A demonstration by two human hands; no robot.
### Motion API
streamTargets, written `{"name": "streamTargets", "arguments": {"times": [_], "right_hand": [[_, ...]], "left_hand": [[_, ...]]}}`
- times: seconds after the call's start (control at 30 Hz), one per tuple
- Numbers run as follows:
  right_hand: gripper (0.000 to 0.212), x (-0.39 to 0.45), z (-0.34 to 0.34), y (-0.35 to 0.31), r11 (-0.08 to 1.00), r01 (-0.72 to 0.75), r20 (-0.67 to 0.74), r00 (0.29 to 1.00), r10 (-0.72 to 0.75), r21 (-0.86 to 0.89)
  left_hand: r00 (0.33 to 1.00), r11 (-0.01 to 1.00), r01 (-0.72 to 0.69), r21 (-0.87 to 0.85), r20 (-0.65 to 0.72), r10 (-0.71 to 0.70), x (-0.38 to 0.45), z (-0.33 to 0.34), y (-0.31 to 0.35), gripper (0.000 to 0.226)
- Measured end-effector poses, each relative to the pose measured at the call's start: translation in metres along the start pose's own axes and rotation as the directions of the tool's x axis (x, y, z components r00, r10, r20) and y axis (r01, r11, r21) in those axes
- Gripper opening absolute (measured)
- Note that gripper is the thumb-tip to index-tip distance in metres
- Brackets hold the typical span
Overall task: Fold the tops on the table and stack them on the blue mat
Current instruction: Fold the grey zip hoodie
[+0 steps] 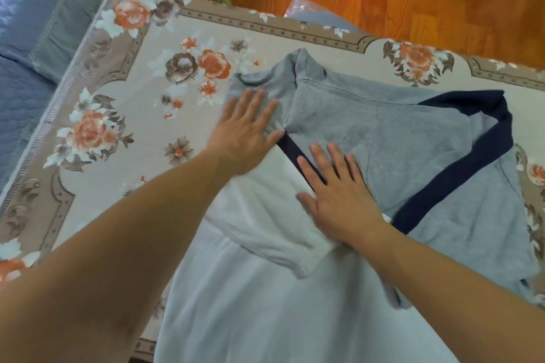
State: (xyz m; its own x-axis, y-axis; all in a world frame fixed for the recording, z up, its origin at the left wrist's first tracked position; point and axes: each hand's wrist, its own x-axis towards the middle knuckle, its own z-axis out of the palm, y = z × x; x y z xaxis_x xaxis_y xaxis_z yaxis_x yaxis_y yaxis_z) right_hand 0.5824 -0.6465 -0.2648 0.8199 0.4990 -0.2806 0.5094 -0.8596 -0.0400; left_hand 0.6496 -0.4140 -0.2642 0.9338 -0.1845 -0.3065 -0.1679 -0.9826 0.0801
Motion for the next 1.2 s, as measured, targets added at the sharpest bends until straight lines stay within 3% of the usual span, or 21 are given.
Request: {"name": "streamTargets", "arguments": {"times": [0.23, 0.37, 0.43, 0.53, 0.63, 0.7, 0.77, 0.83, 0.9, 0.97, 1.0, 1.07, 1.2], "right_hand": [[0.069, 0.0, -0.001, -0.002, 1.0, -0.024, -0.031, 0.999, 0.024, -0.019], [0.066, -0.025, -0.013, -0.027, 0.997, -0.001, -0.165, 0.986, 0.013, 0.072], [0.065, -0.041, 0.0, -0.031, 0.997, 0.03, -0.116, 0.993, -0.022, 0.074], [0.068, -0.047, 0.018, -0.025, 0.998, 0.027, -0.001, 1.0, -0.027, 0.065], [0.068, -0.044, 0.015, -0.027, 0.997, 0.033, 0.033, 0.999, -0.036, 0.069], [0.067, -0.044, 0.009, -0.03, 0.998, 0.019, 0.045, 0.999, -0.021, 0.055], [0.063, -0.05, -0.002, -0.035, 0.996, -0.019, -0.005, 1.0, 0.019, 0.084], [0.054, -0.065, -0.013, -0.037, 0.983, -0.07, -0.145, 0.985, 0.095, 0.172], [0.047, -0.086, -0.021, -0.038, 0.907, -0.241, -0.165, 0.936, 0.311, 0.344], [0.045, -0.097, -0.021, -0.039, 0.66, -0.502, 0.081, 0.825, 0.559, 0.56], [0.044, -0.099, -0.02, -0.04, 0.524, -0.583, 0.203, 0.765, 0.611, 0.621], [0.037, -0.098, -0.02, -0.044, 0.379, -0.611, 0.308, 0.729, 0.611, 0.694], [0.023, -0.098, -0.024, -0.052, 0.336, -0.594, 0.251, 0.692, 0.677, 0.73]], "left_hand": [[0.998, 0.999, 0.053, -0.012, -0.033, -0.053, 0.002, 0.003, -0.008, 0.073], [0.976, 0.972, 0.218, -0.088, 0.003, -0.219, -0.019, 0.001, 0.011, 0.07], [0.956, 0.934, 0.28, -0.224, -0.024, -0.292, -0.057, 0.011, 0.022, 0.066], [0.898, 0.825, 0.423, -0.375, 0.054, -0.437, -0.151, 0.034, 0.03, 0.063], [0.799, 0.686, 0.584, -0.434, 0.159, -0.58, -0.251, 0.054, 0.032, 0.068], [0.768, 0.644, 0.626, -0.439, 0.202, -0.608, -0.296, 0.061, 0.031, 0.071], [0.77, 0.651, 0.631, -0.423, 0.236, -0.592, -0.317, 0.066, 0.031, 0.068], [0.777, 0.668, 0.626, -0.401, 0.254, -0.576, -0.32, 0.066, 0.033, 0.068], [0.769, 0.662, 0.637, -0.395, 0.261, -0.584, -0.313, 0.063, 0.038, 0.069], [0.739, 0.633, 0.67, -0.389, 0.265, -0.619, -0.306, 0.057, 0.043, 0.068], [0.728, 0.627, 0.681, -0.378, 0.255, -0.637, -0.303, 0.054, 0.046, 0.066], [0.719, 0.622, 0.689, -0.372, 0.239, -0.652, -0.301, 0.051, 0.051, 0.063], [0.657, 0.512, 0.737, -0.441, 0.291, -0.695, -0.3, 0.051, 0.052, 0.063]]}}
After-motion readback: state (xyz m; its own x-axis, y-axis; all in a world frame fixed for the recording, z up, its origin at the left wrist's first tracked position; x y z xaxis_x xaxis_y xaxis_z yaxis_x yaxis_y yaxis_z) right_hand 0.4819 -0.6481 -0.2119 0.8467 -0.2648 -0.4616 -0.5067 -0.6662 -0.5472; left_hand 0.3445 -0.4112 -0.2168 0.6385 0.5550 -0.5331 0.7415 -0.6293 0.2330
